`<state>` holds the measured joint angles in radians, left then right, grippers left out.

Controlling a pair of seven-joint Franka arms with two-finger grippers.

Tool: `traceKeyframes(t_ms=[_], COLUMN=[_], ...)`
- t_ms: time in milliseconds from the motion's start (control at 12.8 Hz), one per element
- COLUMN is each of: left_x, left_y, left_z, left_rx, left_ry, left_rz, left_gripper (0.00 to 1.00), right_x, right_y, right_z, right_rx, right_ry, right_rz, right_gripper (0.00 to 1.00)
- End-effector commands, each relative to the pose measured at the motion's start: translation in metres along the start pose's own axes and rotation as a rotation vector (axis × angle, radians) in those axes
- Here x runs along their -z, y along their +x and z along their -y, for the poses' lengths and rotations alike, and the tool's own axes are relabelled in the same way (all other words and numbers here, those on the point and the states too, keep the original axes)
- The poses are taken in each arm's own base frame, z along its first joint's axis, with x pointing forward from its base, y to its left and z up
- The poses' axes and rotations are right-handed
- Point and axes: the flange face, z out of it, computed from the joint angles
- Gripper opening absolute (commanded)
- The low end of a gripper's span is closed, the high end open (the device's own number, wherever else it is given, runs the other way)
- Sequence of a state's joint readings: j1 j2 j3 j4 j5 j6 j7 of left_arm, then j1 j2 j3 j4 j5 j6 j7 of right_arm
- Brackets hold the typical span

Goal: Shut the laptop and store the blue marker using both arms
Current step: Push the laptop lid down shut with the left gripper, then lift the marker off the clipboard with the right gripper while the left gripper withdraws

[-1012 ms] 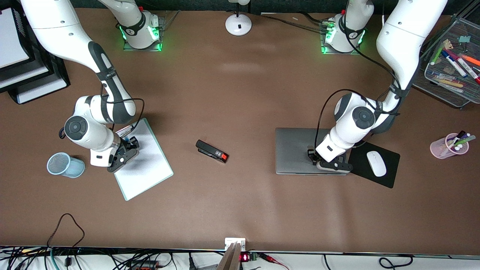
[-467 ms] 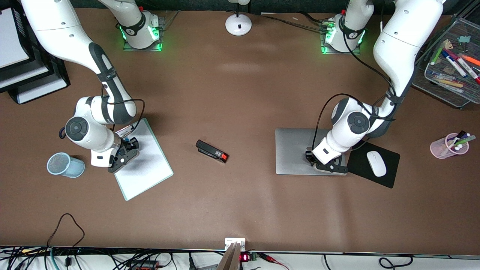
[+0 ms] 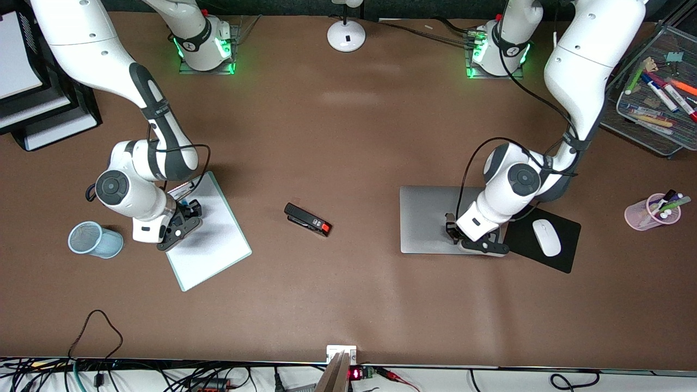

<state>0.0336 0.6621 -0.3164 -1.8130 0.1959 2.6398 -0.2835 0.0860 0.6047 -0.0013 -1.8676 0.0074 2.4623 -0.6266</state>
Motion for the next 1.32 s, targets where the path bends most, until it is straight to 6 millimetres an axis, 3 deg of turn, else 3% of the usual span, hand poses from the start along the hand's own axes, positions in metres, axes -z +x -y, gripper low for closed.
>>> traceKeyframes(t_ms=[0, 311, 545, 701, 779, 857, 934, 1012, 1246], left_x=[0.07, 0.15, 0.215, 0.251, 0.269, 0.29, 0.302, 0.311, 0.327], left_y=[0.013, 0.024, 0.024, 0.025, 0.023, 0.021, 0.02, 0.02, 0.019], left_z=[0.001, -0.013, -0.01, 0.007, 0.011, 0.012, 0.013, 0.018, 0.024], left_rx=[-0.033, -0.025, 0.005, 0.009, -0.005, -0.026, -0.038, -0.029, -0.029], left_ry=[0.081, 0.147, 0.144, 0.133, 0.141, 0.149, 0.15, 0.152, 0.16], left_rz=[0.044, 0.183, 0.249, 0.282, 0.3, 0.314, 0.313, 0.299, 0.277], left_gripper=[0.0, 0.0, 0.0, 0.01, 0.14, 0.54, 0.84, 1.0, 1.0], right_x=[-0.001, -0.004, -0.001, 0.016, 0.023, 0.025, 0.033, 0.047, 0.089], right_y=[0.004, 0.004, 0.006, 0.018, 0.02, 0.021, 0.023, 0.028, 0.036], right_z=[-0.004, -0.003, -0.004, -0.009, -0.011, -0.013, -0.014, -0.017, -0.031], right_rx=[0.006, 0.007, 0.007, -0.004, -0.004, -0.005, -0.005, -0.005, 0.006], right_ry=[0.001, 0.002, -0.001, -0.015, -0.021, -0.022, -0.019, -0.014, 0.028], right_rz=[-0.011, -0.008, -0.013, -0.035, -0.043, -0.044, -0.041, -0.035, 0.022], right_gripper=[0.34, 0.29, 0.12, 0.06, 0.05, 0.02, 0.02, 0.01, 0.0])
